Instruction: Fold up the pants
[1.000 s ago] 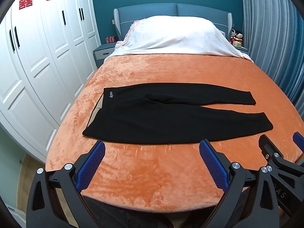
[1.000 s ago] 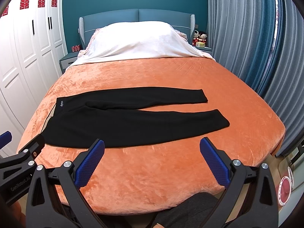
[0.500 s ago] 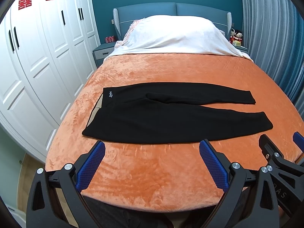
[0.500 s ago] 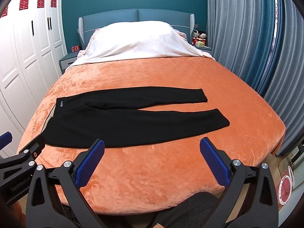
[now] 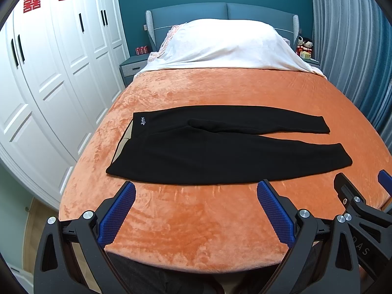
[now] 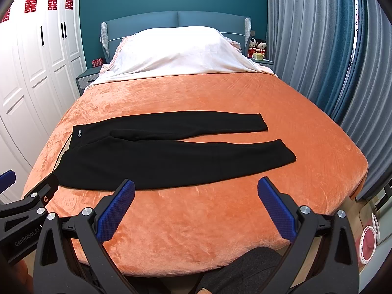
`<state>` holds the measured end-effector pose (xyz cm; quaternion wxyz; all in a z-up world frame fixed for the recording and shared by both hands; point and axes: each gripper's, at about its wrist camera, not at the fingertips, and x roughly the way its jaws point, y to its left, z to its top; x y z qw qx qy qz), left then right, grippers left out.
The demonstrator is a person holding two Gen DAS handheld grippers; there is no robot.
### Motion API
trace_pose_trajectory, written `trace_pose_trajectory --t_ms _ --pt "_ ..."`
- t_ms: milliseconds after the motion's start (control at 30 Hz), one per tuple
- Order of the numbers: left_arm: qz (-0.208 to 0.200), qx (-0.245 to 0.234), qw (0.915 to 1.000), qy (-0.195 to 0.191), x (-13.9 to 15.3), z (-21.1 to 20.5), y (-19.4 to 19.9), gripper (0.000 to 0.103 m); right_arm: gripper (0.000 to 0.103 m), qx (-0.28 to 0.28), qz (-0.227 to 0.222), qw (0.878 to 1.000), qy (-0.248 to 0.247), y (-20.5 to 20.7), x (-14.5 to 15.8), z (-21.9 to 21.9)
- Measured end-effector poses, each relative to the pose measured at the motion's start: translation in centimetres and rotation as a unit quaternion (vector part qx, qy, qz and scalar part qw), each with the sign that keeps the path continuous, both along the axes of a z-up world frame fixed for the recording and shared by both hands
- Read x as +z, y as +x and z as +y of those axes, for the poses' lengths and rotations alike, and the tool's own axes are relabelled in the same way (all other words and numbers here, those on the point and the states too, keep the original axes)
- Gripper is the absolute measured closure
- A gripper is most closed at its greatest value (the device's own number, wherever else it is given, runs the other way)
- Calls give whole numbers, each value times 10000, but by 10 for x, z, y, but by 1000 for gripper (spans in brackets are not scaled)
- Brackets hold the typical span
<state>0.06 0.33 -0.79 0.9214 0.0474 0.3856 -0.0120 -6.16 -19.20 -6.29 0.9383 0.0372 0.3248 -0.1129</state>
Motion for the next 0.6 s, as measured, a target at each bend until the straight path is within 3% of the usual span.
trace_pose_trajectory --t_ms 600 --pt "228 -2 9997 47 -3 -4 10 5 5 6 78 10000 49 1 -10 -2"
